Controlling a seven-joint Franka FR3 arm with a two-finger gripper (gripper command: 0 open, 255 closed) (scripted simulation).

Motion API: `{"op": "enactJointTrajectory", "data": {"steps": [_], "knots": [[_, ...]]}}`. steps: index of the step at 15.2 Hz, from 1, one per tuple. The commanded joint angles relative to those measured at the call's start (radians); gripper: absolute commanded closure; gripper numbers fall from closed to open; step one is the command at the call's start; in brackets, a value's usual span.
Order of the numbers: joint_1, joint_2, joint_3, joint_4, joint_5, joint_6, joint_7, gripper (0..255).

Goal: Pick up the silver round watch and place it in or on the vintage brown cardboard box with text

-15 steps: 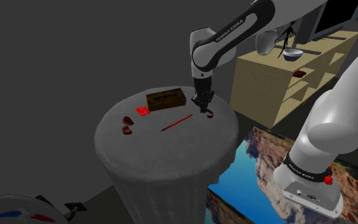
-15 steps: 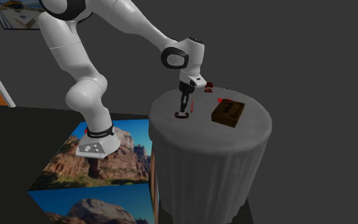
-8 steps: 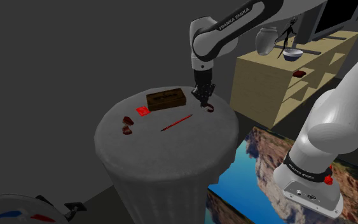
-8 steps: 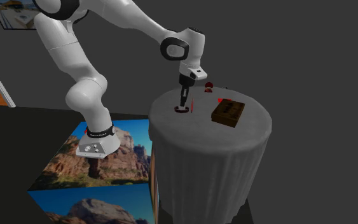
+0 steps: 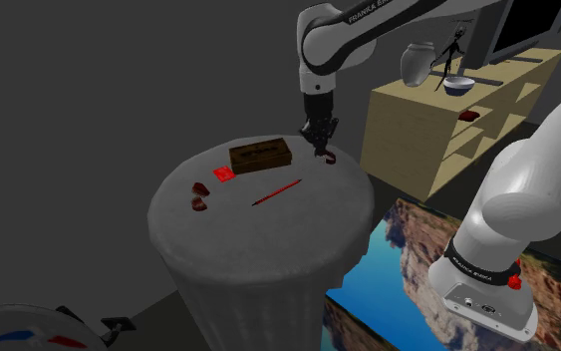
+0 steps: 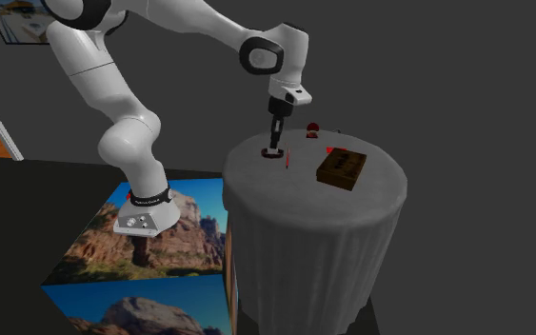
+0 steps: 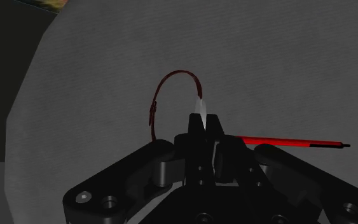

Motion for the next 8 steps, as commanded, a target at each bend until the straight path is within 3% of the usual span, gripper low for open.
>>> {"op": "enactJointTrajectory", "data": {"steps": [1,8], "knots": [[0.000,-0.009,0.000,0.019,-0.001,-0.028,0.002,255],[-0.001,-0.031,-0.001,0.083,-0.003,-0.115,0.008,255]]}}
